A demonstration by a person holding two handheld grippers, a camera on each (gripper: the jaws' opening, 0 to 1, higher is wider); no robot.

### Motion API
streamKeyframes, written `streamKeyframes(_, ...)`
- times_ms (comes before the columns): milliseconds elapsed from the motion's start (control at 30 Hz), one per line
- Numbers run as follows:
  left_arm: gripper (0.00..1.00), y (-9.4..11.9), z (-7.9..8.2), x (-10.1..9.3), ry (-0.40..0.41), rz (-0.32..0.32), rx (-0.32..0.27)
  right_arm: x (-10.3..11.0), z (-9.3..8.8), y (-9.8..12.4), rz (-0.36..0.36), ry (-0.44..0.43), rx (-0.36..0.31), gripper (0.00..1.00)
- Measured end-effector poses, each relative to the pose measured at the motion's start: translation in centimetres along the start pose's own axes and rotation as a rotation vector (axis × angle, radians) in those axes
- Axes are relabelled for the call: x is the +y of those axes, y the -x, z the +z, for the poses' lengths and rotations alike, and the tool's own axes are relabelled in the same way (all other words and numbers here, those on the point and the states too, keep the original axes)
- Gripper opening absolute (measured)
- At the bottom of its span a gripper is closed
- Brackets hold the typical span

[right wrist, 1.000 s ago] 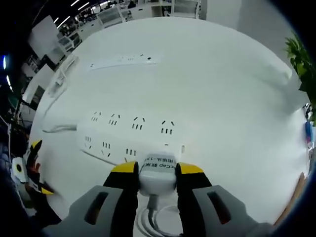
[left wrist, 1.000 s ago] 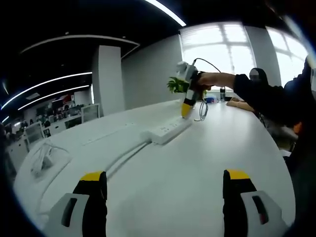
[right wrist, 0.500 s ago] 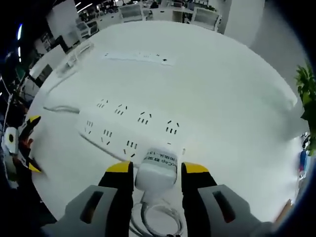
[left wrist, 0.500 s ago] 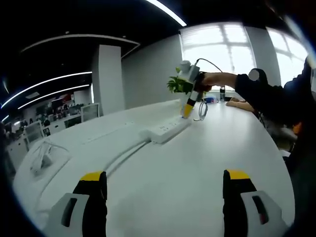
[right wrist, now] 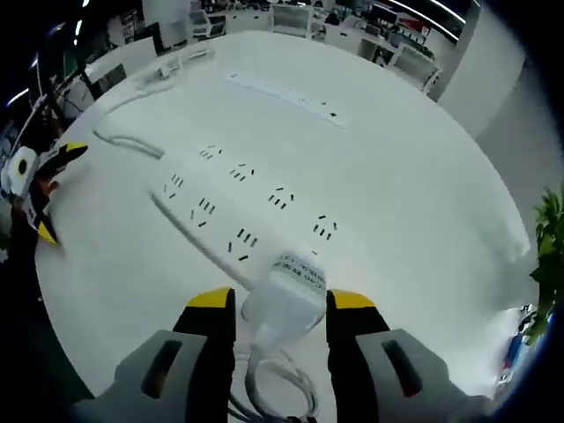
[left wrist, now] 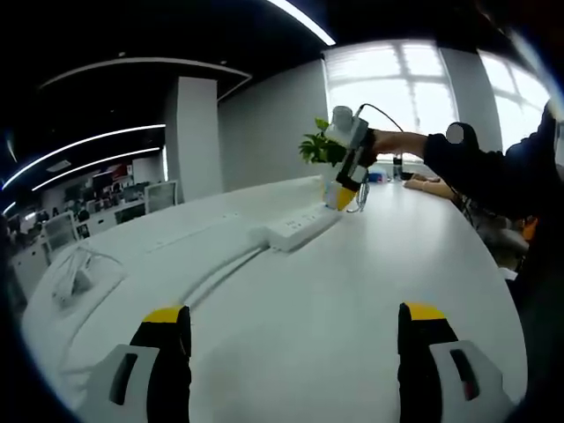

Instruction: Straighten the power strip on the desk, plug the charger into it

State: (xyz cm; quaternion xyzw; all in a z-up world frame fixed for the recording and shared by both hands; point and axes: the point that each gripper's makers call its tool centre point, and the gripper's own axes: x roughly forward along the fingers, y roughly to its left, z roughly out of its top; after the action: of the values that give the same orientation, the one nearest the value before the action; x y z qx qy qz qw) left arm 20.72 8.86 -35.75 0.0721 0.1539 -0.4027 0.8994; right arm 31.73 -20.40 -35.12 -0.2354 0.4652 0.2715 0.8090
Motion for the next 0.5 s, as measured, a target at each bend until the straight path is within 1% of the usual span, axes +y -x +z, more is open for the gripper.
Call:
streamKeyframes(33,0.99,-0.01,-0.05,-0.01,0.0,0.0,0.001,0.06,-0.24,0.06,-0.003,-0.015,0.007,0.43)
streamKeyframes(67,0.99,0.0,-0.1,-0.08,0.001,-0.001,0.003,0.09,-0.14,0.02,0.005,0.035,-0.002,0.43)
streamKeyframes(100,0.99,0.01,-0.13,-0.14,0.001,-0.004,0.004,-0.12,-0.03,-0.03,0.0,0.046,-0.008,0.43)
streamKeyframes(133,0.99,0.02,-0.16,-0.18,0.001,-0.005,0.005,-0.26,-0.06,-0.03,-0.001,0.039,-0.003,0.42)
streamKeyframes(167,0.99,0.04,-0.18,-0.18,0.0,-0.004,0.006,-0.54,0.23,0.03,-0.009,0.102,-0.022,0.4)
streamKeyframes(200,0.99,0.05,-0.19,-0.18,0.0,-0.003,0.006,-0.56,0.29,0.11,-0.016,0.107,-0.034,0.39)
streamKeyframes(233,0.99,0.06,-0.2,-0.18,0.0,-0.002,0.006,-0.51,0.07,0.23,-0.014,0.094,-0.026,0.39)
streamKeyframes(333,0.99,0.1,-0.27,-0.16,-0.001,-0.003,0.009,-0.52,0.03,0.43,-0.004,0.146,-0.036,0.4)
streamKeyframes(400,0.99,0.13,-0.29,-0.25,0.0,-0.005,0.009,-0.3,0.01,0.6,0.008,0.174,-0.044,0.39)
streamKeyframes(500,0.99,0.13,-0.44,-0.28,-0.001,-0.005,0.015,-0.09,-0.09,0.73,0.001,0.235,-0.059,0.39)
